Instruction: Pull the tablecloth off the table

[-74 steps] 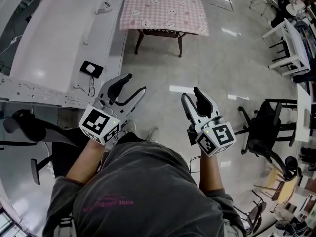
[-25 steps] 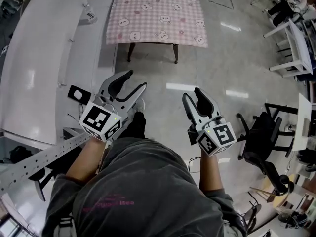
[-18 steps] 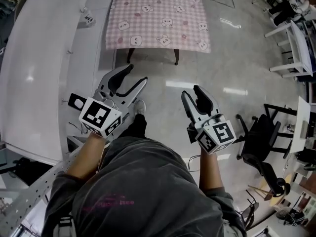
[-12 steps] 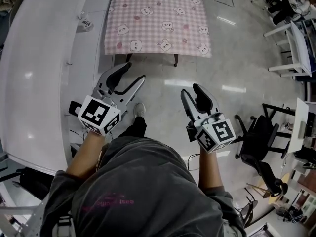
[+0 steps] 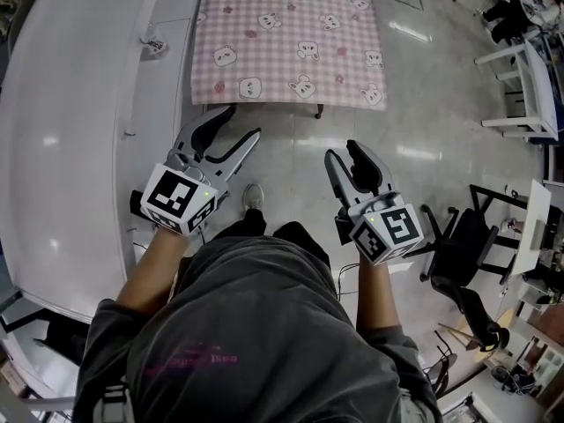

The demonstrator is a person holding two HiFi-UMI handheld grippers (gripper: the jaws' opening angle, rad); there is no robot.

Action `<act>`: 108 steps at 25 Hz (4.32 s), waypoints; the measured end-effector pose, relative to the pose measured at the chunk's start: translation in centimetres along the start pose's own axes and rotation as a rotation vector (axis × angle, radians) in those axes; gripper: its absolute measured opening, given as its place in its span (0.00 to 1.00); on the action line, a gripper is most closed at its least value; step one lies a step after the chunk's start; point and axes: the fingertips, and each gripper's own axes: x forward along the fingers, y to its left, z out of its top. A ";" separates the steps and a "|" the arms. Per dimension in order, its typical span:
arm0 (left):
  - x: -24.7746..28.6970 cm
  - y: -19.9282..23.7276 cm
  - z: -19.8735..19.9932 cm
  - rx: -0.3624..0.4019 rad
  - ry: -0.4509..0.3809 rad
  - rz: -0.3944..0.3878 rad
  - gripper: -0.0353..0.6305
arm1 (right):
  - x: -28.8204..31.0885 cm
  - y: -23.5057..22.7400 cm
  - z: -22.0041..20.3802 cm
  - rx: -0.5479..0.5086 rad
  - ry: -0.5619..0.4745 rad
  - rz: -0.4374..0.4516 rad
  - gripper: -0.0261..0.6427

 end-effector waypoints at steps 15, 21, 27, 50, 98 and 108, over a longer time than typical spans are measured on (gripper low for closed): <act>1.9 4.0 -2.2 -0.010 0.059 0.020 0.37 | 5.9 -2.6 -0.4 0.003 0.044 0.020 0.28; 4.9 5.3 -4.5 -0.017 0.113 0.018 0.37 | 8.7 -6.0 -1.8 0.048 0.074 0.023 0.28; 8.3 6.7 -7.9 -0.092 0.154 0.024 0.37 | 12.0 -10.3 -5.1 0.102 0.132 0.027 0.28; 17.1 12.2 -28.8 -0.399 0.349 0.098 0.35 | 19.9 -22.7 -23.9 0.293 0.387 -0.027 0.28; 20.8 16.5 -38.1 -0.945 0.198 0.120 0.28 | 23.1 -28.4 -30.6 0.766 0.265 -0.001 0.27; 20.3 16.1 -37.1 -0.973 0.174 0.094 0.11 | 22.5 -28.3 -29.5 0.765 0.232 -0.024 0.11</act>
